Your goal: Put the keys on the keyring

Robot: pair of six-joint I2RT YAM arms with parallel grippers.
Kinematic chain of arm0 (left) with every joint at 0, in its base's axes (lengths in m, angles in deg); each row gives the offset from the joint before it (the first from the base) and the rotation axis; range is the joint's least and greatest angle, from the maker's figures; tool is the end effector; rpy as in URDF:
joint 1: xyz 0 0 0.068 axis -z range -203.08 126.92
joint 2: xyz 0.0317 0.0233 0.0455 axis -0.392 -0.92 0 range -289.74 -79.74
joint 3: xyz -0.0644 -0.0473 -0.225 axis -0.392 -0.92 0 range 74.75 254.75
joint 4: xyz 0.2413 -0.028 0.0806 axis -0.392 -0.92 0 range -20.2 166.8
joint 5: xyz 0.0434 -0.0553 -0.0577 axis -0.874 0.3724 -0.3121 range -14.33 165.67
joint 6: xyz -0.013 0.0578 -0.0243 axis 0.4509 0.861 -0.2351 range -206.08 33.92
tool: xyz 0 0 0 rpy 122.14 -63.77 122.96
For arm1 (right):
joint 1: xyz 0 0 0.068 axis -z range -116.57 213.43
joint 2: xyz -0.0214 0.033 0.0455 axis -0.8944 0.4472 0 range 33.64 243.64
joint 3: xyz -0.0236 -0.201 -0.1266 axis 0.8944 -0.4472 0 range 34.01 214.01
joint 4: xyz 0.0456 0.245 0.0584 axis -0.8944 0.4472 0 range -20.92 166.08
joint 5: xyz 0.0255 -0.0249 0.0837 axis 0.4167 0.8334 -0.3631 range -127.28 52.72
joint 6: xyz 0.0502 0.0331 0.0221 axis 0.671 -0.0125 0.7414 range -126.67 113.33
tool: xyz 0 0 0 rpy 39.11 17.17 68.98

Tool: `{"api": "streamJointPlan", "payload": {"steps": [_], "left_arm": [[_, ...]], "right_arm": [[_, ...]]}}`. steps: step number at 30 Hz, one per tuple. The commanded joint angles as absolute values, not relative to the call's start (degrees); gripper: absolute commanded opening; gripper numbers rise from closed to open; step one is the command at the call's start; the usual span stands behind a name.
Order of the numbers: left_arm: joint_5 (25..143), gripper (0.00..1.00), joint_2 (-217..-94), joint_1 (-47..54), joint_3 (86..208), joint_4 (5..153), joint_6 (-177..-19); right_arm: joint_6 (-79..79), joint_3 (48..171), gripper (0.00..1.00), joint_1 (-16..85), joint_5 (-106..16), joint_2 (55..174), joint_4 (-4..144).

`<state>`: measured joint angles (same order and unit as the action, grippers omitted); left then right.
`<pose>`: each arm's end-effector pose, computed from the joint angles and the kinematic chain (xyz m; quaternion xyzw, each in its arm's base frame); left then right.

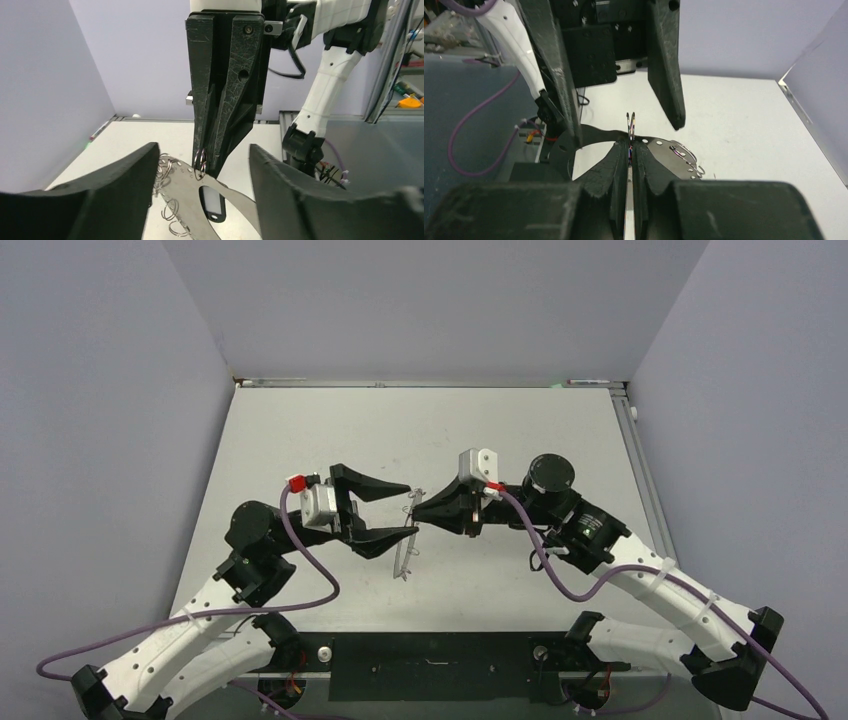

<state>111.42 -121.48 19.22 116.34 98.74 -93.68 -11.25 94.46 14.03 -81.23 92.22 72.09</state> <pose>0.1246 -0.1525 0.3676 0.4017 0.4336 -0.4885 0.6419 0.1350 0.2104 0.3742 -0.5340 0.4712 0.4945 0.4983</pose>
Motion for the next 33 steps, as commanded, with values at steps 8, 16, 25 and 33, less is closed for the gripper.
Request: {"api": "streamJointPlan", "payload": {"steps": [8,16,25,33], "left_arm": [[115.7,0.72,-119.1,12.3,124.8,77.8,-77.8],[121.0,0.59,-122.5,12.2,124.8,78.9,-80.6],[125.2,0.53,-125.9,12.3,124.3,82.4,-85.0],[126.3,0.49,-129.0,13.6,124.6,82.7,-87.2]], "right_arm": [[-28.5,110.3,0.05,16.2,-73.9,96.6,105.5],[-29.9,115.7,0.05,15.7,-71.1,99.5,114.3],[-29.6,115.8,0.05,14.0,-72.3,101.0,113.7],[-29.4,115.5,0.05,12.5,-73.6,101.6,112.0]]}}
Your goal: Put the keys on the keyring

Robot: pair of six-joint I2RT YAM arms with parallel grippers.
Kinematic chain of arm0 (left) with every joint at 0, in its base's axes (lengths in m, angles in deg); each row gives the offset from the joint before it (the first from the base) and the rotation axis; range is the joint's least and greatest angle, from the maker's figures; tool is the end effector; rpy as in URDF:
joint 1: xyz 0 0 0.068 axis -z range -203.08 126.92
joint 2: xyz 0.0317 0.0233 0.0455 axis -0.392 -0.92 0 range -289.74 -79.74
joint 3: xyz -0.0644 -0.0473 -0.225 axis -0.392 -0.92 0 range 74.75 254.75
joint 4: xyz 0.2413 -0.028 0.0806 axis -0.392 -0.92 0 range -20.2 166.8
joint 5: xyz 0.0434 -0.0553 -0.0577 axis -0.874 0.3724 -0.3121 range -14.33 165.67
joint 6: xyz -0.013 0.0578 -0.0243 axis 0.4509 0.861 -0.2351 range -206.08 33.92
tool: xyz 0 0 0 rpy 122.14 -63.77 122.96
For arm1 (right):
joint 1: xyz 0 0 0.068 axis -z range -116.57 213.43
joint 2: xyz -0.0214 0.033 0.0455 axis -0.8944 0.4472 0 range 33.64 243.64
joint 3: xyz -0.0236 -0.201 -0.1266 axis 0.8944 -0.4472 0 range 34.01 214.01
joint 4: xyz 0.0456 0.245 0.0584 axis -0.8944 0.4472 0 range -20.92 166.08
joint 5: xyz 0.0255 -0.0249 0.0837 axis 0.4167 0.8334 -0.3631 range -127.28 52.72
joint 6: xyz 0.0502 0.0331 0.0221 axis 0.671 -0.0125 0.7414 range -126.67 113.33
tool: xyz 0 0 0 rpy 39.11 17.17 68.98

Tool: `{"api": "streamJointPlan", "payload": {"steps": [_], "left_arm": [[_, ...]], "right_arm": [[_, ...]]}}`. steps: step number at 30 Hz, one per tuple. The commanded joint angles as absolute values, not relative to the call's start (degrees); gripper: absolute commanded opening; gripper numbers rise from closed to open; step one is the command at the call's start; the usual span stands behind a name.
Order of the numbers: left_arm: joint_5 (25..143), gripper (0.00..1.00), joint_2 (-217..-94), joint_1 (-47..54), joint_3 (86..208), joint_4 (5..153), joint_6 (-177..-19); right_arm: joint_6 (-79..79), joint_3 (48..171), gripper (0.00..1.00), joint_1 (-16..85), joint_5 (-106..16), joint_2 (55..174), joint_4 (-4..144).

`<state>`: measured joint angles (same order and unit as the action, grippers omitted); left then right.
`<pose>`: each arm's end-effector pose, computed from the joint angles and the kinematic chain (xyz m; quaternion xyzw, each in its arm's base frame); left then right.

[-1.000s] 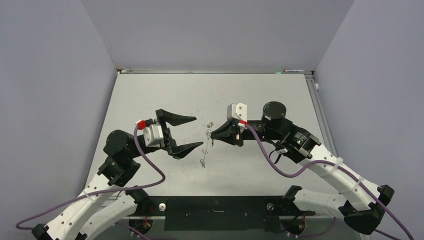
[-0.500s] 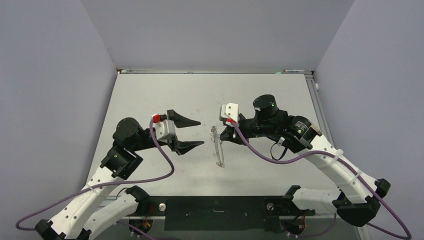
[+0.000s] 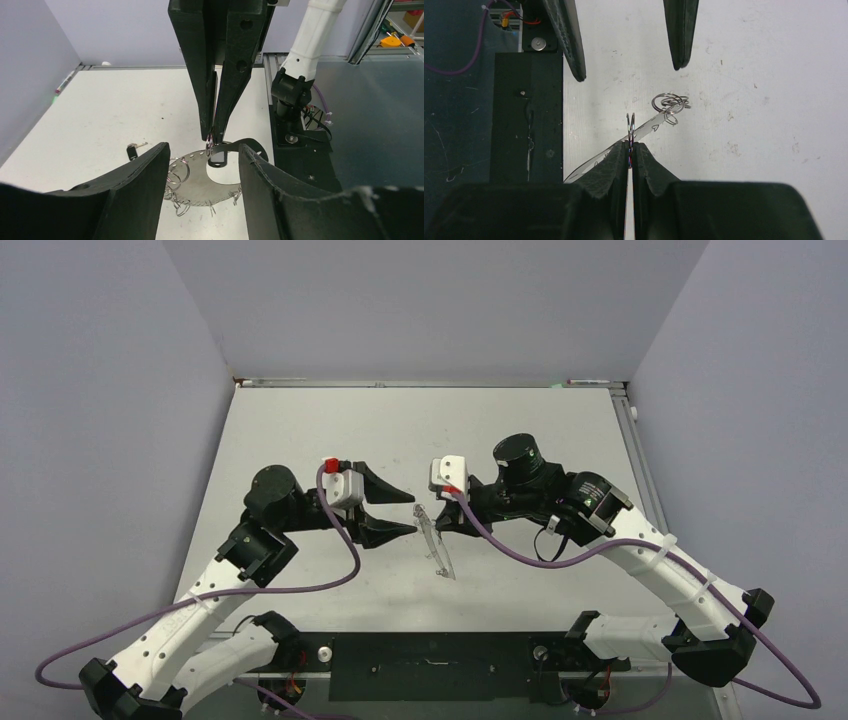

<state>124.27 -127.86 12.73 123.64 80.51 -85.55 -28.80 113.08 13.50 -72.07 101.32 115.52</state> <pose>0.1503 -0.1543 0.3554 0.4800 0.4937 -0.4690 0.5530 0.1392 0.2094 0.3651 -0.6096 0.6035 0.3632 0.3637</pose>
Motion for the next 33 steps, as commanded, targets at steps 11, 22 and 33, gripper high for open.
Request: {"api": "streamJointPlan", "payload": {"steps": [11,22,33], "left_arm": [[125.8,0.37,-130.3,15.6,124.9,80.5,-86.4],[125.2,0.35,-131.3,17.5,124.6,80.6,-85.1],[124.2,0.18,-131.8,19.0,124.9,80.1,-84.3]], "right_arm": [[-29.1,114.6,0.05,11.3,-73.5,101.4,109.6],[-28.6,113.8,0.05,10.4,-73.6,101.0,108.3],[-27.8,113.5,0.05,9.2,-73.3,100.5,107.4]]}}
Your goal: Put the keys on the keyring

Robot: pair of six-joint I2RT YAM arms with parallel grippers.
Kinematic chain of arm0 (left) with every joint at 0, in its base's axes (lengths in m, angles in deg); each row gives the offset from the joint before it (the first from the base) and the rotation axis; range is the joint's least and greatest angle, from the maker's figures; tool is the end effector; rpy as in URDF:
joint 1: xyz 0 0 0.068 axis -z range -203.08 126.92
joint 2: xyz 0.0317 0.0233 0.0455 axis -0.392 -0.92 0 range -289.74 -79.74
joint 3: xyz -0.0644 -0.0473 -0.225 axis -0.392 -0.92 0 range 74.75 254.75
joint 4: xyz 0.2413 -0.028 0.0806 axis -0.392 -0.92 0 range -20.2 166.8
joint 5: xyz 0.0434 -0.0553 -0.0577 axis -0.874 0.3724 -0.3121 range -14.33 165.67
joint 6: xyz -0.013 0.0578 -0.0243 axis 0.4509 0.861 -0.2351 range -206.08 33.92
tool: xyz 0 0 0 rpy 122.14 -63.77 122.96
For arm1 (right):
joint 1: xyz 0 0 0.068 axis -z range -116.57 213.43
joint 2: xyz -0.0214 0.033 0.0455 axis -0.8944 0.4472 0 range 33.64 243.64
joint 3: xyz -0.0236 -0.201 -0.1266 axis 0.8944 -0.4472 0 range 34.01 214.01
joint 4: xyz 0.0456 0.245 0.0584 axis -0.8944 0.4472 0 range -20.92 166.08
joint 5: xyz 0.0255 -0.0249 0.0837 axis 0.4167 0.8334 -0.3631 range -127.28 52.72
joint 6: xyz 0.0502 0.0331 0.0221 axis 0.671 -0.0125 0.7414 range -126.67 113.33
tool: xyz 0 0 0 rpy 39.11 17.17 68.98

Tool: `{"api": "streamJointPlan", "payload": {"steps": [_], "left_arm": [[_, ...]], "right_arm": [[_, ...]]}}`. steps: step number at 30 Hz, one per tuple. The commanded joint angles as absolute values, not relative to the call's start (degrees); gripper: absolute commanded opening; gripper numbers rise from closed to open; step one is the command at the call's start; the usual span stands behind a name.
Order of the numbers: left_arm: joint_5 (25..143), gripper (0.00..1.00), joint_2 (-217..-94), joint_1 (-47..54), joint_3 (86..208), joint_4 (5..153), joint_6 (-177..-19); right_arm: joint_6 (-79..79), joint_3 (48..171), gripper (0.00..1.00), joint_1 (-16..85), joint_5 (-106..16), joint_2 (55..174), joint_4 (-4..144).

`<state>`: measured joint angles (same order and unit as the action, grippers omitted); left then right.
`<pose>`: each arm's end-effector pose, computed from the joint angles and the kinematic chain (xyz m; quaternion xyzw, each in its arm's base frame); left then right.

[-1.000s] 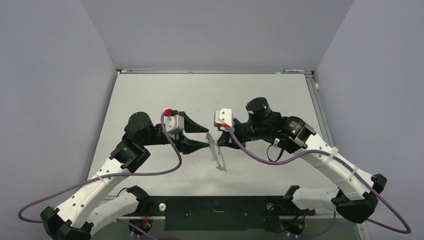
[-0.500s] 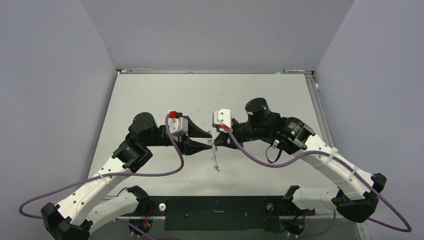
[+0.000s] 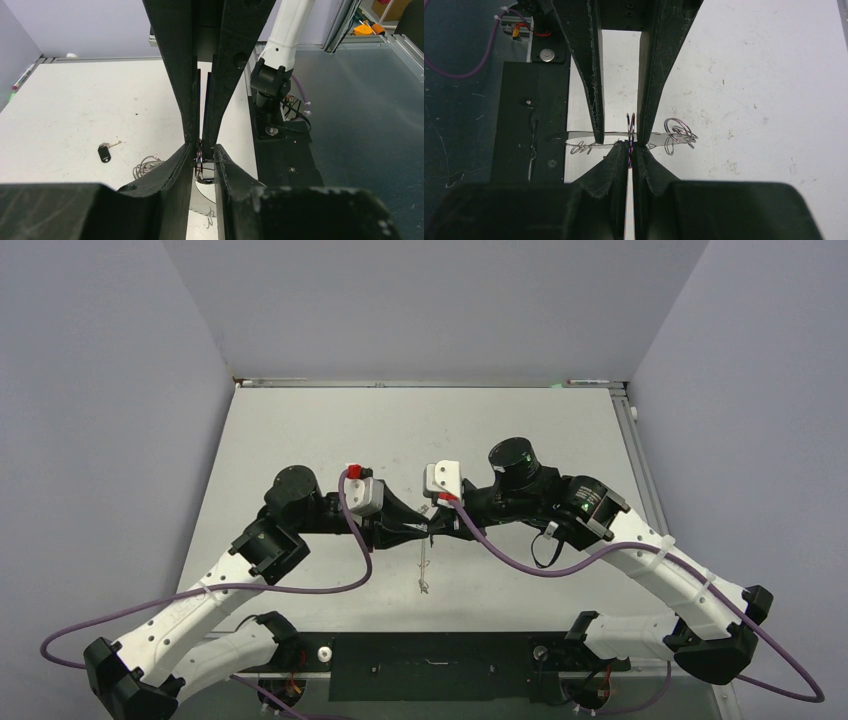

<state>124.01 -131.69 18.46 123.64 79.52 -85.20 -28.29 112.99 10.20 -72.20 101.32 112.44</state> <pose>0.1462 -0.1789 0.3401 0.5032 0.4987 -0.4958 0.5022 0.1288 0.2198 0.3697 -0.6227 0.5744 0.3784 0.3731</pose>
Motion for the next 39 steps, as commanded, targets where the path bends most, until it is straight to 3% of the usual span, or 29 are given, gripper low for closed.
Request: {"api": "streamJointPlan", "payload": {"steps": [1,6,11,12,15,19,25,30,39], "left_arm": [[124.0,0.16,-131.8,19.0,124.9,80.1,-84.3],[123.8,0.00,-131.7,19.2,125.0,80.1,-84.3],[123.6,0.00,-130.7,19.2,124.8,81.8,-85.4],[123.4,0.00,-130.3,19.1,124.6,82.5,-85.6],[122.9,0.00,-129.1,19.2,123.6,85.0,-87.0],[121.8,0.00,-127.4,19.0,121.8,90.0,-89.9],[120.9,0.00,-125.9,18.9,118.8,99.3,-94.6],[119.9,0.00,-124.8,18.9,114.6,111.6,-101.5],[120.4,0.00,-124.6,18.8,113.3,117.7,-106.1]], "right_arm": [[-27.7,113.5,0.05,9.1,-73.2,100.4,107.3],[-27.6,113.1,0.05,8.7,-73.6,99.6,106.6],[-26.7,111.2,0.06,8.6,-72.9,97.7,103.9],[-26.3,110.6,0.11,8.6,-72.6,97.0,102.9],[-24.3,108.3,0.39,8.6,-70.5,94.1,98.7],[-20.8,101.9,0.51,8.6,-65.2,87.1,88.5],[-16.4,93.5,0.51,8.8,-64.6,80.4,77.1],[-13.7,90.8,0.47,8.7,-67.3,80.1,72.8],[-11.9,89.8,0.39,8.7,-72.4,81.8,70.6]]}}
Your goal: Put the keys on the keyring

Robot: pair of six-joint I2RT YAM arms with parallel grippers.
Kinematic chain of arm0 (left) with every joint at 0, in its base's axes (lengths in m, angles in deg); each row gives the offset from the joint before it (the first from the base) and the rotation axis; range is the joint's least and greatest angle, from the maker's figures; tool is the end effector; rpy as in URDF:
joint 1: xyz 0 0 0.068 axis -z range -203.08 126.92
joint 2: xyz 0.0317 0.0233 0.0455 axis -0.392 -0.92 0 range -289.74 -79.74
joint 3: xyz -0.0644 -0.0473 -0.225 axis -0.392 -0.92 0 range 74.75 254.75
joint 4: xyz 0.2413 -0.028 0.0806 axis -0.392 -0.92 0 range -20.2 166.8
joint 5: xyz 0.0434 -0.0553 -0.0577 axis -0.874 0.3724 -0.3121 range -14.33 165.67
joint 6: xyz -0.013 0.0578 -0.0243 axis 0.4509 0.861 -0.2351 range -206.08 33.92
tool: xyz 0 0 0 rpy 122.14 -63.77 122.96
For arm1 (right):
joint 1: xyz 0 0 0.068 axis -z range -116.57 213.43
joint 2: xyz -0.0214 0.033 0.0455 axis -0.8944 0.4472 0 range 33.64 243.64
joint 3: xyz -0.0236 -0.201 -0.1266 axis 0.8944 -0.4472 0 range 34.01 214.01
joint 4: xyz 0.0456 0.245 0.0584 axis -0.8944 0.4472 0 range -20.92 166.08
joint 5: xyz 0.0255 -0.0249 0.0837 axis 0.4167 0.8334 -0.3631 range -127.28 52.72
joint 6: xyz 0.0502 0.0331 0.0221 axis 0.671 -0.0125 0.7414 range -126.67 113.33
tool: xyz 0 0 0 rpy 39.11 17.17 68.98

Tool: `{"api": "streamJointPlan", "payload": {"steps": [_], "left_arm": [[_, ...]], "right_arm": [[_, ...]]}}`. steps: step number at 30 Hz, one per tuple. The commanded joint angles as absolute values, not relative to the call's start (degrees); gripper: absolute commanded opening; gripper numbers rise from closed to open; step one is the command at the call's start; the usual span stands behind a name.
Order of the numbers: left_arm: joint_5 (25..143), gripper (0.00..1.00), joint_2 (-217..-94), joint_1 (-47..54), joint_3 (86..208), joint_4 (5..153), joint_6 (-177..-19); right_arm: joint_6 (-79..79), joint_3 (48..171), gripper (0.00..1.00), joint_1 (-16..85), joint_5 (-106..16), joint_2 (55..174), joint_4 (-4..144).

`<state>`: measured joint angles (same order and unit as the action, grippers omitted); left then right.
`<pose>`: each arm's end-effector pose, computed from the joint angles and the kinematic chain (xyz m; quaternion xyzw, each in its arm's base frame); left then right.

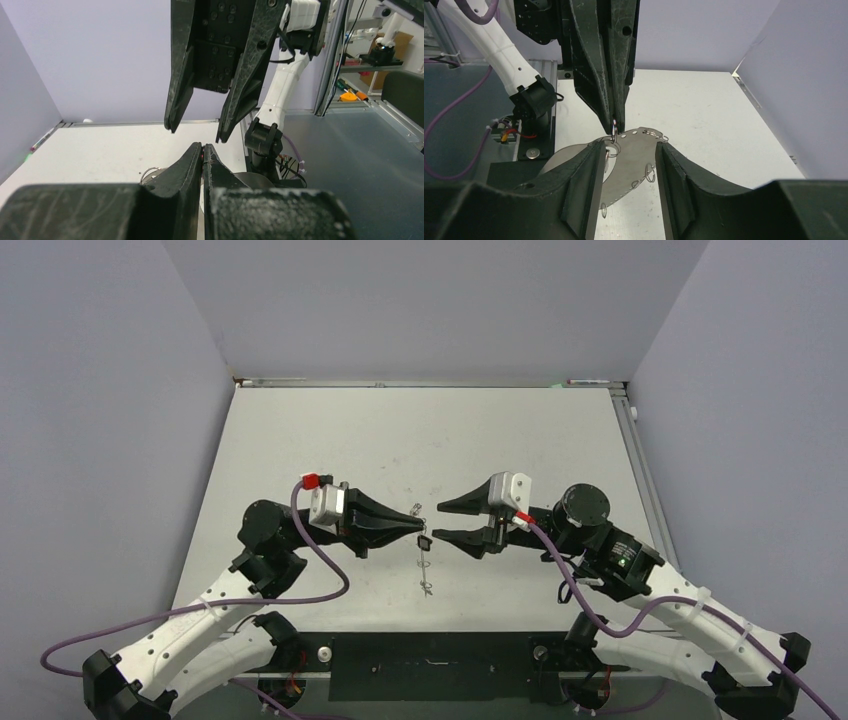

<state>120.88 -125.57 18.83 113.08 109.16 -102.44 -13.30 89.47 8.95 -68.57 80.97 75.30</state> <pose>0.1287 -0.1627 0.3517 0.4258 0.4130 -0.5595 0.5788 0.1009 0.1857 0.3787 -0.5073 0.4779 0.4520 0.5567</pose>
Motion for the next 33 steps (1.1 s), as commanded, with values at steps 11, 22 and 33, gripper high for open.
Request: {"api": "streamJointPlan", "payload": {"steps": [11,22,33], "left_arm": [[121.4,0.00,-124.7,18.8,113.3,117.9,-106.6],[121.2,0.00,-124.7,18.8,113.3,118.0,-106.7],[119.9,0.00,-124.6,18.7,113.2,118.0,-106.4]], "right_arm": [[-11.1,89.2,0.29,8.8,-75.1,83.9,68.1],[-9.6,88.2,0.18,8.7,-76.9,85.2,64.9],[-7.5,86.7,0.06,8.7,-76.9,86.4,59.3]]}}
